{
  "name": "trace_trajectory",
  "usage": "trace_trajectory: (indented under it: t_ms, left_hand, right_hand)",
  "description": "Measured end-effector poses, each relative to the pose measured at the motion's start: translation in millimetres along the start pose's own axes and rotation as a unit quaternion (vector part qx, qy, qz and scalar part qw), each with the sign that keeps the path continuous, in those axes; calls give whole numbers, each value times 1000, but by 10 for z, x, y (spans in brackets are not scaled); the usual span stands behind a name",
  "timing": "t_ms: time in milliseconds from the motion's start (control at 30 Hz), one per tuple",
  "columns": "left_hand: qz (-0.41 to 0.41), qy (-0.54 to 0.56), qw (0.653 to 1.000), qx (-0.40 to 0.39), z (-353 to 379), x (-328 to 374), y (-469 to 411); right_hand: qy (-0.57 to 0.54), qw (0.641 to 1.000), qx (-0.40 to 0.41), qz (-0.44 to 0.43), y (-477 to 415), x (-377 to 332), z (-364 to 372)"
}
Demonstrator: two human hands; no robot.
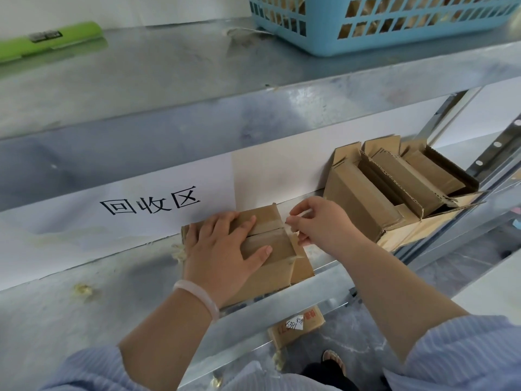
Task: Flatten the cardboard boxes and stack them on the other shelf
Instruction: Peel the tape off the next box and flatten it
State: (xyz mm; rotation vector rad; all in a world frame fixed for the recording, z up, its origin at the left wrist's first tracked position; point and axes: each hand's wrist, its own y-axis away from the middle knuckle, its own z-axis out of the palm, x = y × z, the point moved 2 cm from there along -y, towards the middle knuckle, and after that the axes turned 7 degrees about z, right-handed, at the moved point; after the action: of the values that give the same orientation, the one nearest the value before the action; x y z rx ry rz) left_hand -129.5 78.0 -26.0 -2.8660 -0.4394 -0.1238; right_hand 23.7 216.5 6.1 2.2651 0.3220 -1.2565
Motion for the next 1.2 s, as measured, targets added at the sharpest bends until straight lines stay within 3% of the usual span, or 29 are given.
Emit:
trace_trajectory:
  t_ms: [200, 500, 733, 867, 1000, 1200]
  left_hand:
    - [5, -6, 1000, 2, 5, -6, -3]
    - [2, -8, 1000, 12, 4, 3, 0]
    - [2, -10, 1000, 0, -11, 6, -2]
    - [1, -7, 1000, -10, -19, 10, 1]
    - [-1, -9, 1000, -11, -38, 20, 4]
    - [-5, -6, 1000, -20, -43, 24, 9]
  right_hand:
    - [171, 978, 79, -94, 16, 113, 42]
    - [258, 955, 31, -144, 84, 57, 86]
    - [151, 981, -1, -122, 76, -5, -97]
    - [181, 977, 10, -110, 53, 24, -7]
    - [237, 957, 29, -167, 104, 70, 69]
    - [186, 958, 81, -201, 217, 132, 52]
